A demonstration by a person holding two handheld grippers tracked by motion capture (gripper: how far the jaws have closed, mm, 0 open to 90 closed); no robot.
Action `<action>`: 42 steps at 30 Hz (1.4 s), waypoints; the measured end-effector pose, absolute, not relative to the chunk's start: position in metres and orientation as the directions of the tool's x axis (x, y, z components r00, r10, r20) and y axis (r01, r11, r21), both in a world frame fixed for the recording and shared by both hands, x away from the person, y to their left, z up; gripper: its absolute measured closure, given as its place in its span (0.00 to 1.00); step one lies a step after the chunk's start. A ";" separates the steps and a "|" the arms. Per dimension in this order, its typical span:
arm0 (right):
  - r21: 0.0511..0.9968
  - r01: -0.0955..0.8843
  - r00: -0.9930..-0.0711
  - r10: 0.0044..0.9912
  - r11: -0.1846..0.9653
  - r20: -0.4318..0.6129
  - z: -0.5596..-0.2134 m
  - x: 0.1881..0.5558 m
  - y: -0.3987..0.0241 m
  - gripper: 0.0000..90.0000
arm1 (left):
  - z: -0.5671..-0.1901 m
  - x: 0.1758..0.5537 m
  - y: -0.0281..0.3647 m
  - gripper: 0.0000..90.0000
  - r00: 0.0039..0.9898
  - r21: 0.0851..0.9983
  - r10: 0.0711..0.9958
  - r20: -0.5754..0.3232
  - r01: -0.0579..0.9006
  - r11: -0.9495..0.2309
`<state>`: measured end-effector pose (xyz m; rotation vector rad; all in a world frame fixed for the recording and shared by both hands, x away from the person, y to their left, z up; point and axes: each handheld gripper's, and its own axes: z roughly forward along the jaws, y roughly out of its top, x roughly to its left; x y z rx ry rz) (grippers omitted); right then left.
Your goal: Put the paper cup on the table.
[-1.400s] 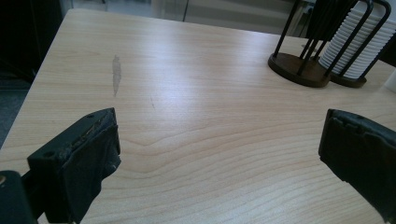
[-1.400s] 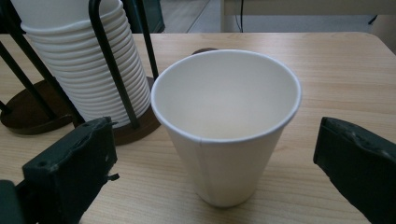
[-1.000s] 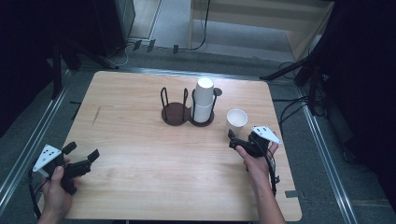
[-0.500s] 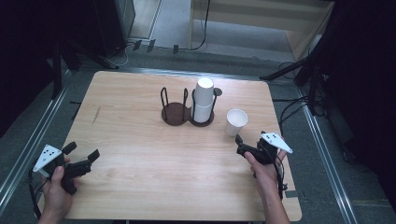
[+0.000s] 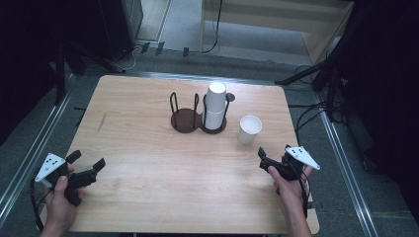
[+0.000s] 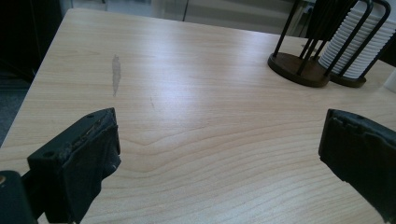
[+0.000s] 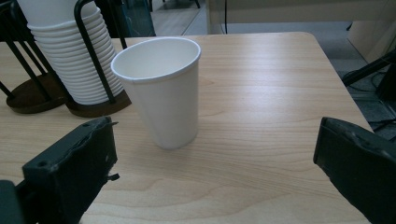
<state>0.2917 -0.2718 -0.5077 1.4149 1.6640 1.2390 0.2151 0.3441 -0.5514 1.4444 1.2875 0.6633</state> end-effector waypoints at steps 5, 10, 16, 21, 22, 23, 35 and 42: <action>0.922 0.386 -0.219 0.969 -0.018 0.111 -0.509 0.287 -0.279 0.00 | -0.551 0.215 0.344 0.00 0.271 0.925 0.935 -0.227 0.360 0.120; 0.917 0.397 -0.207 0.971 -0.026 0.118 -0.513 0.280 -0.287 0.00 | -0.551 0.215 0.344 0.00 0.270 0.926 0.936 -0.226 0.359 0.120; 0.913 0.408 -0.194 0.975 -0.024 0.112 -0.517 0.270 -0.299 0.00 | -0.551 0.215 0.344 0.00 0.268 0.926 0.937 -0.225 0.359 0.120; 0.912 0.409 -0.179 0.976 -0.037 0.121 -0.518 0.264 -0.309 0.00 | -0.551 0.215 0.344 0.00 0.268 0.926 0.937 -0.224 0.359 0.119; 0.910 0.411 -0.172 0.977 -0.043 0.124 -0.519 0.262 -0.312 0.00 | -0.551 0.215 0.344 0.00 0.269 0.926 0.937 -0.223 0.359 0.118; 0.910 0.411 -0.172 0.977 -0.043 0.124 -0.519 0.262 -0.312 0.00 | -0.551 0.215 0.344 0.00 0.269 0.926 0.937 -0.223 0.359 0.118; 0.902 0.431 -0.142 0.983 -0.042 0.113 -0.525 0.249 -0.327 0.00 | -0.552 0.215 0.344 0.00 0.269 0.925 0.936 -0.225 0.360 0.119; 0.896 0.442 -0.124 0.986 -0.046 0.112 -0.530 0.241 -0.337 0.00 | -0.552 0.214 0.344 0.00 0.269 0.925 0.936 -0.228 0.360 0.122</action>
